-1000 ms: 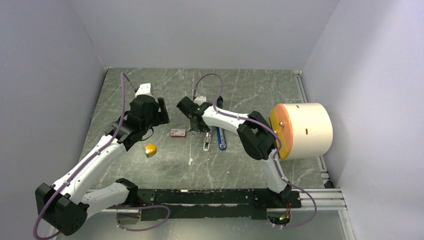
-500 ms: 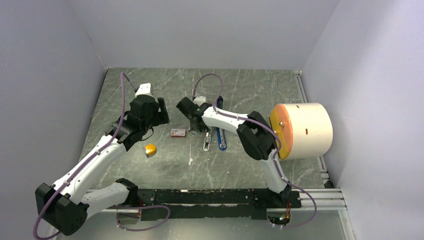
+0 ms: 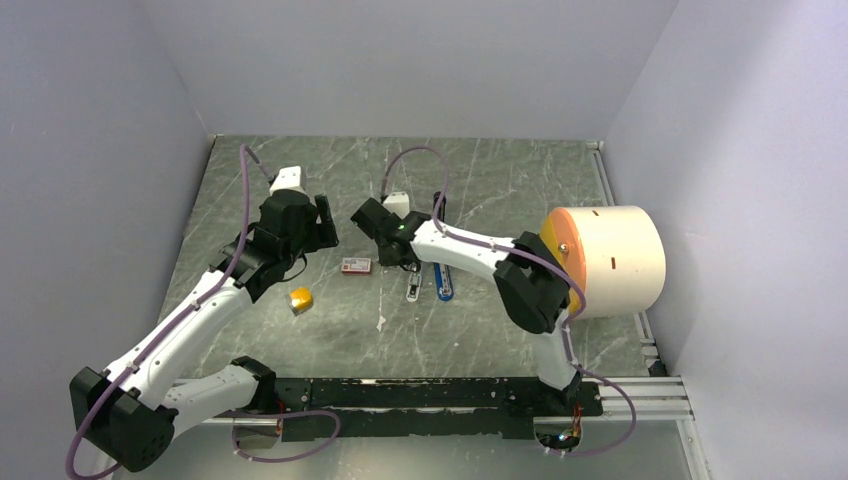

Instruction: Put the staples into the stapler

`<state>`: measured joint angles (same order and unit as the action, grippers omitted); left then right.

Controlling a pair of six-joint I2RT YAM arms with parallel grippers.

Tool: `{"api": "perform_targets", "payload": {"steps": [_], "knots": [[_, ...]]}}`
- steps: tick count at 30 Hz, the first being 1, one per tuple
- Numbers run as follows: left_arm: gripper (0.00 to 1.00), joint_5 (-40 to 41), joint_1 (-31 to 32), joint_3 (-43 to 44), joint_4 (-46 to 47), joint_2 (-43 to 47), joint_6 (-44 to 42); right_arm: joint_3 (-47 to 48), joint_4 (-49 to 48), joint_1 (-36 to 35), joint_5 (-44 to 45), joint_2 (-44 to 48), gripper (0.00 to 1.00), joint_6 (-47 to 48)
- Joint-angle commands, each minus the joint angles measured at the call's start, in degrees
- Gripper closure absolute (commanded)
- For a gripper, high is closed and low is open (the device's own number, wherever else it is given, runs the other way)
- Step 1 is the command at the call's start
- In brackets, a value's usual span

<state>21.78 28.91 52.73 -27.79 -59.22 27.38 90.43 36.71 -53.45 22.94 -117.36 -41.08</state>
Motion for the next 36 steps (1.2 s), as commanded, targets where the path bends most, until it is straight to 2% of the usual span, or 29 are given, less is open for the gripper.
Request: {"api": "perform_targets", "payload": {"steps": [1, 3, 7, 9, 18, 36], "knots": [[0.21, 1.0, -0.6, -0.4, 0.0, 1.3, 0.2, -4.1, -1.8, -0.2, -0.2, 4.6, 0.74, -0.8], [0.21, 1.0, -0.6, -0.4, -0.1, 1.3, 0.3, -4.0, -1.2, -0.2, -0.1, 4.1, 0.72, -0.8], [0.21, 1.6, -0.6, -0.3, -0.2, 1.3, 0.5, 0.0, 1.0, -0.1, -0.5, 0.7, 0.58, -0.5], [0.21, 1.9, -0.6, -0.4, -0.2, 1.5, 0.4, 1.4, 1.6, 0.0, 0.0, -1.0, 0.56, -0.8], [0.2, 1.6, -0.6, -0.5, 0.0, 1.0, 0.4, 2.5, 0.7, 1.9, -0.3, -3.9, 0.63, -1.3], [0.21, 1.2, -0.6, -0.6, 0.3, 0.9, 0.4, 3.2, -1.4, 2.1, -1.4, -6.3, 0.64, 0.2]]}}
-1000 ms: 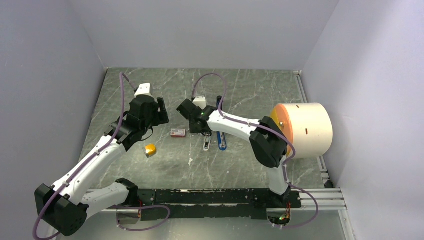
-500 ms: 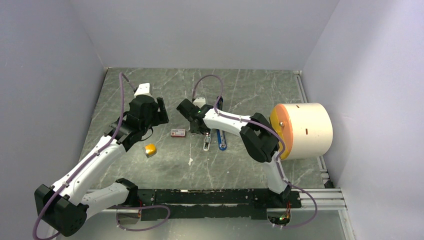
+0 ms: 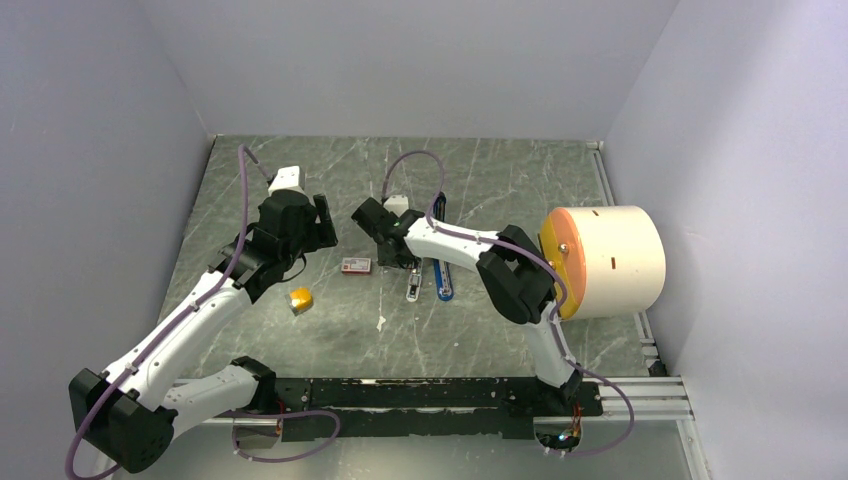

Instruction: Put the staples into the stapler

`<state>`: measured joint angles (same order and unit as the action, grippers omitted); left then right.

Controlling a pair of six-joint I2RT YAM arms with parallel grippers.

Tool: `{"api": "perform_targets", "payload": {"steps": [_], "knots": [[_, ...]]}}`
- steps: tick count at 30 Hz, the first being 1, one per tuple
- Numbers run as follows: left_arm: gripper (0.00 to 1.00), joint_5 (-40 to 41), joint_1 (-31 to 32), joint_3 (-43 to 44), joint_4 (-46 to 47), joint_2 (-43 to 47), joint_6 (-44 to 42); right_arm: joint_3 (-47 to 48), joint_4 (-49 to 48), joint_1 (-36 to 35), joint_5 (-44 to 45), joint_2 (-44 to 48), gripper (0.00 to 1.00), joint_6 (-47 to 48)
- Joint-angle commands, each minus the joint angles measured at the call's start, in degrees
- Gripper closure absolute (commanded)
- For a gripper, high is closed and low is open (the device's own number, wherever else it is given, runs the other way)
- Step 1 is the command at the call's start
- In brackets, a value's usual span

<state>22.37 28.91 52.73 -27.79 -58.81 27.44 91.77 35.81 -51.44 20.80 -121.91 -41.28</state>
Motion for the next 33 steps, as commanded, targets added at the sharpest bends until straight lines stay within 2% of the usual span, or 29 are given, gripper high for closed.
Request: {"api": "perform_targets", "payload": {"steps": [1, 9, 16, 26, 33], "knots": [[0.21, 0.5, -0.6, -0.6, 0.2, 0.5, 0.3, 2.1, -0.3, 0.1, 0.8, -2.0, 0.65, 0.4], [0.21, 0.3, -0.6, -0.7, 0.3, 0.6, 0.2, 4.2, 2.5, 0.3, 1.3, -4.3, 0.7, 0.4], [0.21, 0.3, -0.6, -0.7, 0.3, 0.6, 0.3, 3.6, 2.4, 0.3, 2.0, -3.2, 0.81, -0.3], [0.21, 0.1, -0.6, -0.7, 0.4, 0.6, 0.4, 1.7, 1.5, 0.2, 3.1, 3.3, 0.82, 0.5], [0.21, 0.1, -0.6, -0.6, 0.3, 0.7, 0.5, -3.8, 0.6, -0.7, -0.4, 8.7, 0.81, -0.3]]}}
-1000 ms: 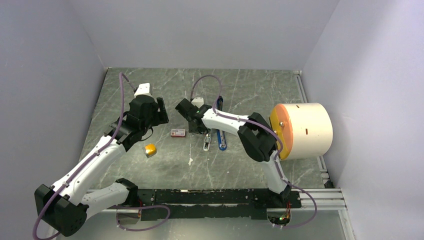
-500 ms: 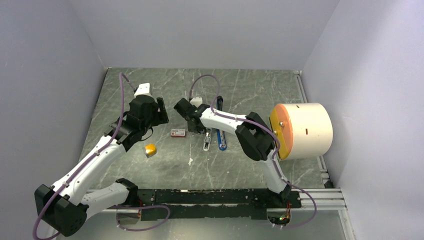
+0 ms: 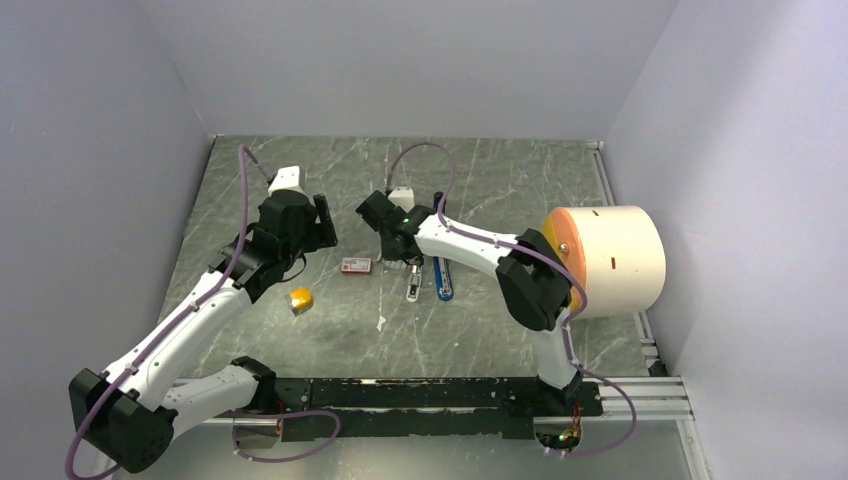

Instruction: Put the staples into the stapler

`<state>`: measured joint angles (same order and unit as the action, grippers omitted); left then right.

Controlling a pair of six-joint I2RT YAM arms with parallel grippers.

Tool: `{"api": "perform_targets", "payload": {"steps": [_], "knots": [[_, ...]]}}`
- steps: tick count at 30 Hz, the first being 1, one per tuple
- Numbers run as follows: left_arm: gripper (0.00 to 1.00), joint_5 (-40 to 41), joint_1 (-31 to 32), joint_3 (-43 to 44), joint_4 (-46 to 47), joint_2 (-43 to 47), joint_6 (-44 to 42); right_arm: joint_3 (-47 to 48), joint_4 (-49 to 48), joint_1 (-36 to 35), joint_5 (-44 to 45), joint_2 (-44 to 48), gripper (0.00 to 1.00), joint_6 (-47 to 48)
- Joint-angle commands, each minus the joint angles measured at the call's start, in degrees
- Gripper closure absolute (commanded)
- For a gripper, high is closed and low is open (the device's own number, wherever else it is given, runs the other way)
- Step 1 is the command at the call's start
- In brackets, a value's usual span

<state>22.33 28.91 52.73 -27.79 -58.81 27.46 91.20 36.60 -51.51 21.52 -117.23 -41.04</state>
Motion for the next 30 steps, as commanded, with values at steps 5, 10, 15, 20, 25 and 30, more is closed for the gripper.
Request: {"api": "perform_targets", "payload": {"steps": [5, 10, 15, 20, 25, 30], "knots": [[0.21, 0.3, -0.6, -0.6, 0.3, 0.9, 0.7, -9.3, -0.9, -3.8, -4.3, 7.1, 0.81, -2.8], [0.21, 0.0, -0.6, -0.6, 0.3, 0.9, 0.7, -13.7, -0.4, -7.9, -6.2, 8.6, 0.8, -6.3], [0.21, -0.2, -0.6, -0.6, 0.3, 1.0, 0.6, -15.9, 0.7, -10.8, -7.1, 9.0, 0.8, -8.4], [0.21, -0.3, -0.6, -0.6, 0.3, 1.0, 0.6, -16.2, 1.5, -11.9, -7.8, 7.9, 0.79, -8.4], [0.21, 0.0, -0.6, -0.5, 0.2, 0.9, 0.4, -13.5, 3.8, -12.0, -7.2, 6.0, 0.7, -7.5], [0.21, -0.1, -0.6, -0.5, 0.2, 1.0, 0.5, -11.3, 5.8, -12.0, -5.5, 4.9, 0.61, -6.6]]}}
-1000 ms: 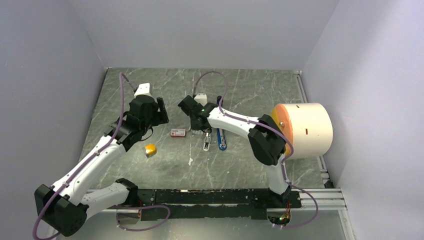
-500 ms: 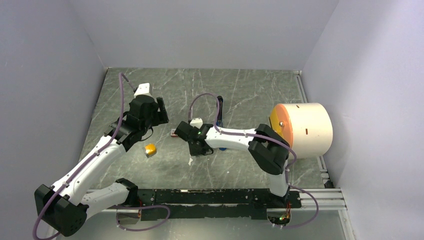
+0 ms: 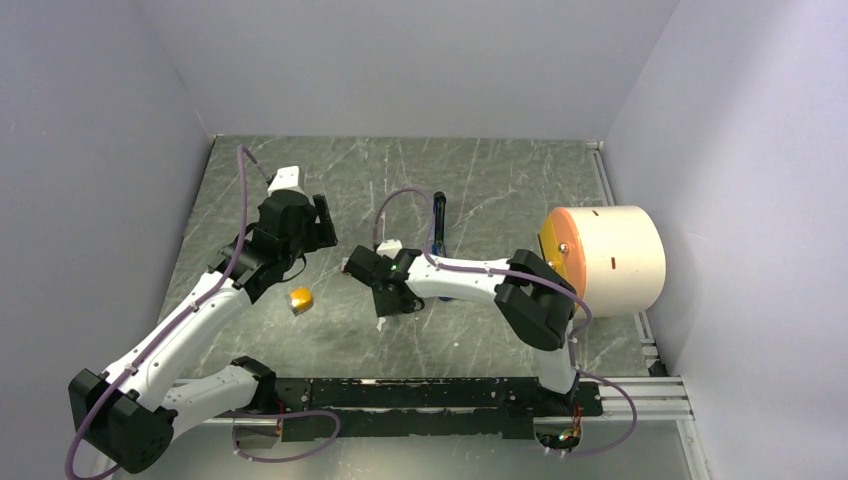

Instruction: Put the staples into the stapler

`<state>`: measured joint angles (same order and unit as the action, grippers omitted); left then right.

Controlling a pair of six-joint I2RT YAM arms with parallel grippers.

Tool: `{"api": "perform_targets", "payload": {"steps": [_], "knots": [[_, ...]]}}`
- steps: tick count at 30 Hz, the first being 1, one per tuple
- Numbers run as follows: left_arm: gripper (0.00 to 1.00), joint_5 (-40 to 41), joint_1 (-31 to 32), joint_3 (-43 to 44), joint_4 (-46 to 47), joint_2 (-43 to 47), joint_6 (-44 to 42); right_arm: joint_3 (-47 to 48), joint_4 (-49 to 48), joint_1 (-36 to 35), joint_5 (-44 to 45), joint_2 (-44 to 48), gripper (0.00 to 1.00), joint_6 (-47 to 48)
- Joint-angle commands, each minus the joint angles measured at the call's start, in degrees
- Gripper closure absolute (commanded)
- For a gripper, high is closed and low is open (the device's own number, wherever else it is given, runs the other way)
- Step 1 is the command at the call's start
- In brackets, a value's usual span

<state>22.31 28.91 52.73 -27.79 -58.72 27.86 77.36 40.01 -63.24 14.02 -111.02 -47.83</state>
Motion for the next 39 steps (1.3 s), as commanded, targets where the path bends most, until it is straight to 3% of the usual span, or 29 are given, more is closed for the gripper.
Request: {"api": "perform_targets", "payload": {"steps": [1, 21, 39], "knots": [[0.21, -0.1, -0.6, -0.6, 0.2, 0.9, 0.1, 2.8, 2.5, -0.2, 2.1, -1.5, 0.61, 0.4], [0.21, 0.0, -0.6, -0.5, 0.2, 1.0, 0.1, 4.0, 2.7, -0.1, -1.1, -4.9, 0.71, 2.7], [0.22, -0.3, -0.6, -0.5, 0.0, 0.7, 0.0, 4.4, 4.3, 0.3, -5.7, -6.7, 0.71, 9.2]]}}
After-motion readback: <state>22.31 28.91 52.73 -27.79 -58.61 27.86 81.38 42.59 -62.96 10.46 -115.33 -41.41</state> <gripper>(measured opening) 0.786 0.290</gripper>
